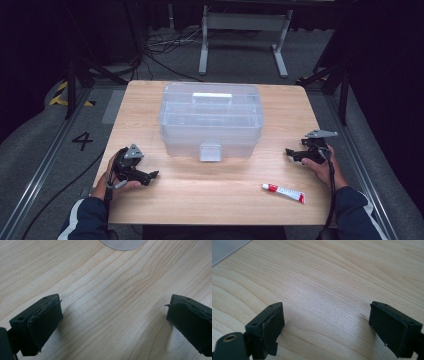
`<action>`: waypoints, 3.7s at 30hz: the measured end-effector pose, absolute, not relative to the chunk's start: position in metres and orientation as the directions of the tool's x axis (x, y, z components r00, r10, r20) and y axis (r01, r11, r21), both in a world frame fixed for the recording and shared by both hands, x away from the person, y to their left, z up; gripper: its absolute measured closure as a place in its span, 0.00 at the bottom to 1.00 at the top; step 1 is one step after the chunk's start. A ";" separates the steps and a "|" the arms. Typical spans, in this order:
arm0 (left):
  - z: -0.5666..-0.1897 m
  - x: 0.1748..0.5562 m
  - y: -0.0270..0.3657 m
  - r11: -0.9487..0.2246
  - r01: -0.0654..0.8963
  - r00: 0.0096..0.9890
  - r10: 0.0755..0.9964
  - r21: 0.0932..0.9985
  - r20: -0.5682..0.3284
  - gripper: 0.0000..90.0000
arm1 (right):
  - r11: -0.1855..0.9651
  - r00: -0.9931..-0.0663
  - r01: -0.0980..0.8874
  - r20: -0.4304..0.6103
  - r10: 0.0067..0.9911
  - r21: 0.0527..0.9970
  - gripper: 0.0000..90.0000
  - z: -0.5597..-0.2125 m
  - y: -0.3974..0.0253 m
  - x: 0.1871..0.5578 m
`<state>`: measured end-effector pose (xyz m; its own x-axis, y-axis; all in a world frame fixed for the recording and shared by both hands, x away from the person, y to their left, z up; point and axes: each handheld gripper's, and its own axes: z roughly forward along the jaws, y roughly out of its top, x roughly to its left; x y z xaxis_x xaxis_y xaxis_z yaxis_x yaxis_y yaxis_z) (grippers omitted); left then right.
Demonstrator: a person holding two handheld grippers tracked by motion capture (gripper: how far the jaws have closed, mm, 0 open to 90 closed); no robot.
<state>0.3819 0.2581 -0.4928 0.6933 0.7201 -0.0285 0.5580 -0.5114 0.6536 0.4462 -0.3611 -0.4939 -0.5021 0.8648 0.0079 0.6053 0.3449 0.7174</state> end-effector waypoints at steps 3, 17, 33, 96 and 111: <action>-0.493 0.381 0.258 -0.510 0.560 0.689 0.725 0.653 -0.024 0.00 | 0.345 -0.503 0.605 0.008 0.864 0.717 0.14 -0.494 -0.361 0.446; -0.492 0.380 0.258 -0.507 0.565 0.681 0.732 0.651 -0.022 0.01 | 0.350 -0.490 0.630 0.006 0.871 0.693 0.09 -0.493 -0.363 0.449; -0.492 0.380 0.258 -0.506 0.566 0.680 0.732 0.651 -0.022 0.01 | 0.381 -0.558 0.561 -0.004 0.830 0.735 0.25 -0.467 -0.363 0.441; -0.452 0.404 0.226 -0.422 0.499 0.700 0.712 0.757 -0.064 0.17 | 0.472 -0.705 0.230 -0.188 0.683 0.851 0.37 -0.310 -0.270 0.447; -0.441 0.423 0.207 -0.398 0.464 0.713 0.698 0.791 -0.067 0.18 | 0.518 -0.786 0.209 -0.174 0.594 0.829 0.37 -0.297 -0.212 0.475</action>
